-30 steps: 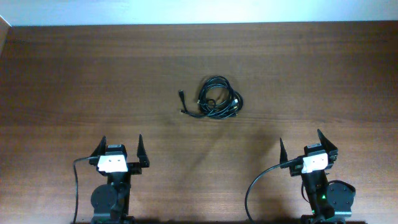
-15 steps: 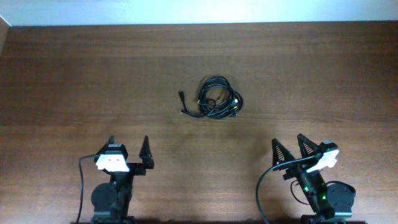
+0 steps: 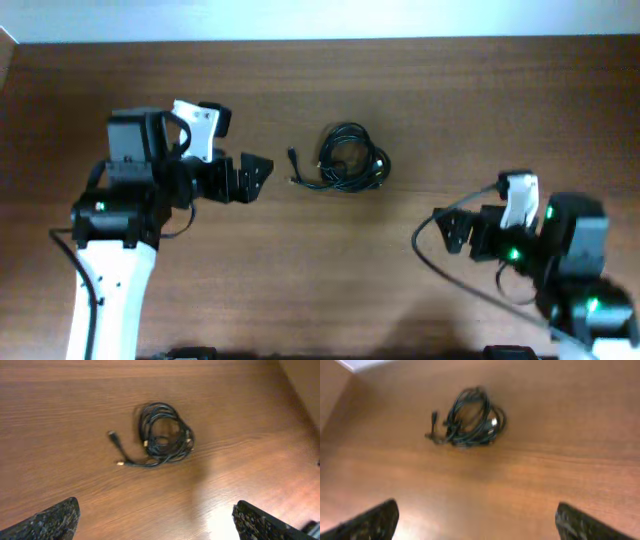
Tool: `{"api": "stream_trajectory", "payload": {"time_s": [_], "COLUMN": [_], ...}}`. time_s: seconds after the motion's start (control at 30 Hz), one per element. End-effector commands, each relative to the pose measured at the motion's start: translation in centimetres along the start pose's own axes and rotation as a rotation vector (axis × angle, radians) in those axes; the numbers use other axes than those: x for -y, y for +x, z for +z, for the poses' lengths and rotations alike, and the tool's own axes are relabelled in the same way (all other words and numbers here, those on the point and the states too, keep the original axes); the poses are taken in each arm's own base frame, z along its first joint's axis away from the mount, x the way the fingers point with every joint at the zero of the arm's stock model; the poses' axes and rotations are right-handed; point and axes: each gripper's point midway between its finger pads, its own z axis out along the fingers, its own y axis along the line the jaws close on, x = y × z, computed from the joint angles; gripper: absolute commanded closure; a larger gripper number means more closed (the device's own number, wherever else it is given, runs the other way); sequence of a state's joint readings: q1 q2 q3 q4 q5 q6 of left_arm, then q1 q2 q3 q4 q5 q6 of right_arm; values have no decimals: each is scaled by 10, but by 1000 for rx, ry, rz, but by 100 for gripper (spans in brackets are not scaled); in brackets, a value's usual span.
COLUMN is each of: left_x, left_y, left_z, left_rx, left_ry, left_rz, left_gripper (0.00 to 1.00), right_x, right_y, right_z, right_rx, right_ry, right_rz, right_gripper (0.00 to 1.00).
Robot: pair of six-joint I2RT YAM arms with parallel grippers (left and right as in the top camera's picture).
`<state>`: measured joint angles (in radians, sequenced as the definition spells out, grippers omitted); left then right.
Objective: Untangle cables
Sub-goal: 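Reach both grippers toward the tangled black cable bundle and grasp it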
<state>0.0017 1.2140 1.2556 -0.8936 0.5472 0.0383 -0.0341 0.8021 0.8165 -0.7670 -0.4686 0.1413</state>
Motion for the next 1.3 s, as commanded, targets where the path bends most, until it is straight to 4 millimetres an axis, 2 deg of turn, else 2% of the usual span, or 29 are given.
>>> {"api": "stream_trajectory", "payload": {"time_s": [0.0,0.1,0.17,0.23,0.27,0.33,0.43,0.47,0.5,0.57,0.67,0.77,0.83,0.87,1.03,1.1,1.23,1.27], "left_x": [38,38,21,15,12,-3,1,2,-10,-29,-20,-25,-33,-42,-68,-58,-50,-41], "left_y": [-21,-28,-26,-21,-22,-23,-21,-17,-14,-10,-16,-13,1,15,58,70,67,66], "left_z": [-12,-18,-9,7,15,40,100,127,142,155,174,187,205,222,280,300,303,305], "left_rx": [68,82,52,2,-18,-73,-131,-153,-159,-159,-120,-128,-172,-216,-299,-316,-305,-310], "left_ry": [196,170,53,-31,-65,-184,-171,-170,-248,-395,-399,-401,-408,-417,-419,-322,-273,-223], "left_rz": [124,133,119,140,134,108,128,132,100,70,109,109,104,101,91,73,64,56], "left_gripper": [1,1,1,1,1,1,1,1,1,1,1,1,1,1,1,1,1,1], "right_x": [3,17,11,5,5,6,12,13,13,13,15,18,21,24,29,31,30,31], "right_y": [-34,-60,-76,-90,-91,-86,-83,-83,-82,-76,-74,-68,-62,-55,-51,-50,-50,-50], "right_z": [-6,-11,-18,-27,-27,-27,-26,-25,-24,-23,-21,-17,-11,-7,3,5,5,5], "right_rx": [-75,-156,-127,-86,-86,-112,-132,-135,-141,-171,-185,-220,-260,-297,-339,-346,-347,-347], "right_ry": [66,177,175,173,172,171,200,200,198,192,192,192,189,186,185,185,185,185], "right_rz": [-116,-124,-156,-177,-200,-237,-231,-230,-226,-216,-213,-199,-182,-166,-149,-146,-147,-146], "right_gripper": [1,1,1,1,1,1,1,1,1,1,1,1,1,1,1,1,1,1]}}
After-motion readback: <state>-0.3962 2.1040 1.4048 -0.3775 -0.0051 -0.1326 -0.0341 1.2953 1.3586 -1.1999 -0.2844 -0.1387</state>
